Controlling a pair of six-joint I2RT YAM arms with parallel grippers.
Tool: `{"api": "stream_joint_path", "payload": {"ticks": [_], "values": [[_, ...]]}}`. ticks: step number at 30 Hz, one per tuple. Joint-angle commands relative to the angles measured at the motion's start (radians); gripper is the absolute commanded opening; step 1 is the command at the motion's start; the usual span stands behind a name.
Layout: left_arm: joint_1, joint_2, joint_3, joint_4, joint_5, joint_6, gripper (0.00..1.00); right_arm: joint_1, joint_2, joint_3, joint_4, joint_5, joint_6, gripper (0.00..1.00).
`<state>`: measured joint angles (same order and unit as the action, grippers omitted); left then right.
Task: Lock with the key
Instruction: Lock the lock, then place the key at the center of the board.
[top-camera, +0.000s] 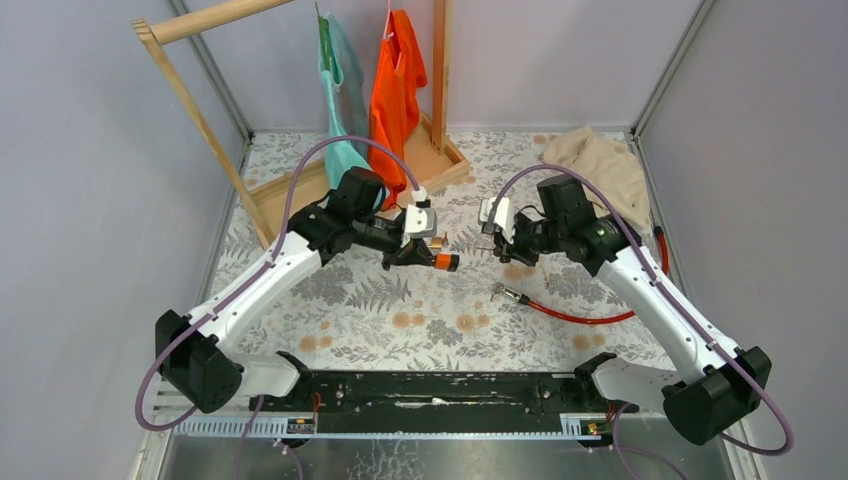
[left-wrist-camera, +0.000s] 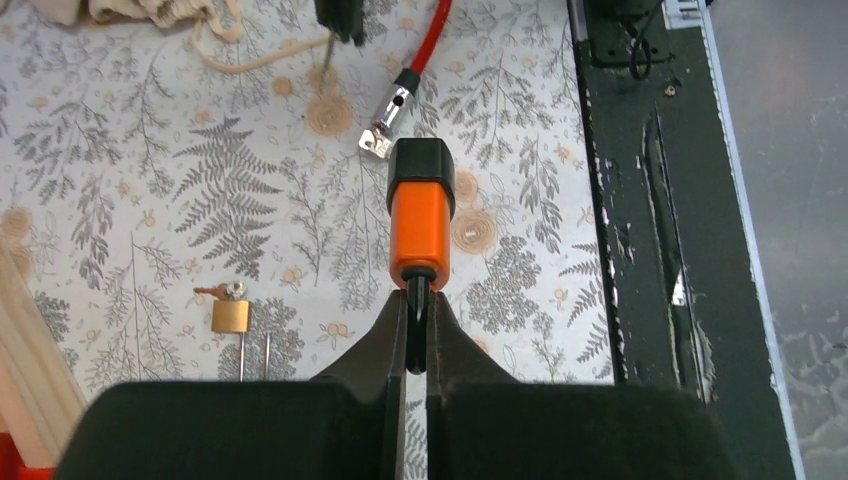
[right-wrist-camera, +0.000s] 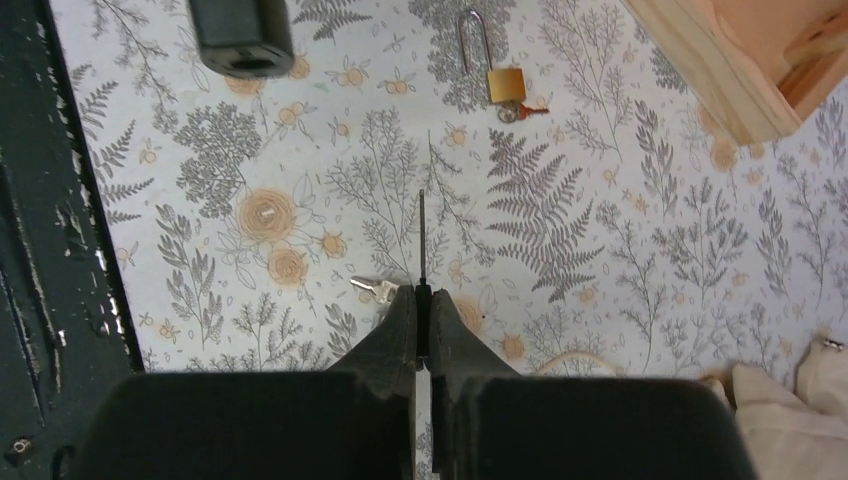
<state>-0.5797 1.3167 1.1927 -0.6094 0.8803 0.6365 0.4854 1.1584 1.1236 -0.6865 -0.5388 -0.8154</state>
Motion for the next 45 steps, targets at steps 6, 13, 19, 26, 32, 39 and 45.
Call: {"api": "stream_joint_path", "payload": {"ticks": [6, 13, 19, 26, 32, 39, 45], "values": [[0.015, -0.083, 0.014, -0.089, -0.127, 0.05, 0.0, -0.008, -0.039, -0.065, 0.17, 0.037, 0.195, 0.0], [0.015, -0.135, 0.023, -0.212, -0.367, 0.064, 0.0, -0.002, 0.096, -0.097, 0.348, -0.095, 0.411, 0.09], [0.031, -0.202, -0.037, -0.225, -0.575, 0.022, 0.0, 0.111, 0.255, -0.12, 0.516, -0.062, 0.548, 0.08], [0.118, -0.283, -0.105, -0.229, -0.693, 0.008, 0.0, 0.287, 0.394, -0.155, 0.69, -0.009, 0.71, 0.1], [0.16, -0.339, -0.134, -0.195, -0.714, 0.007, 0.0, 0.395, 0.534, -0.115, 0.739, -0.025, 0.81, 0.14], [0.171, -0.332, -0.154, -0.17, -0.683, -0.016, 0.0, 0.417, 0.659, -0.068, 0.775, -0.05, 0.87, 0.21], [0.172, -0.327, -0.181, -0.155, -0.612, -0.011, 0.0, 0.418, 0.67, -0.047, 0.75, -0.044, 0.86, 0.32]]}}
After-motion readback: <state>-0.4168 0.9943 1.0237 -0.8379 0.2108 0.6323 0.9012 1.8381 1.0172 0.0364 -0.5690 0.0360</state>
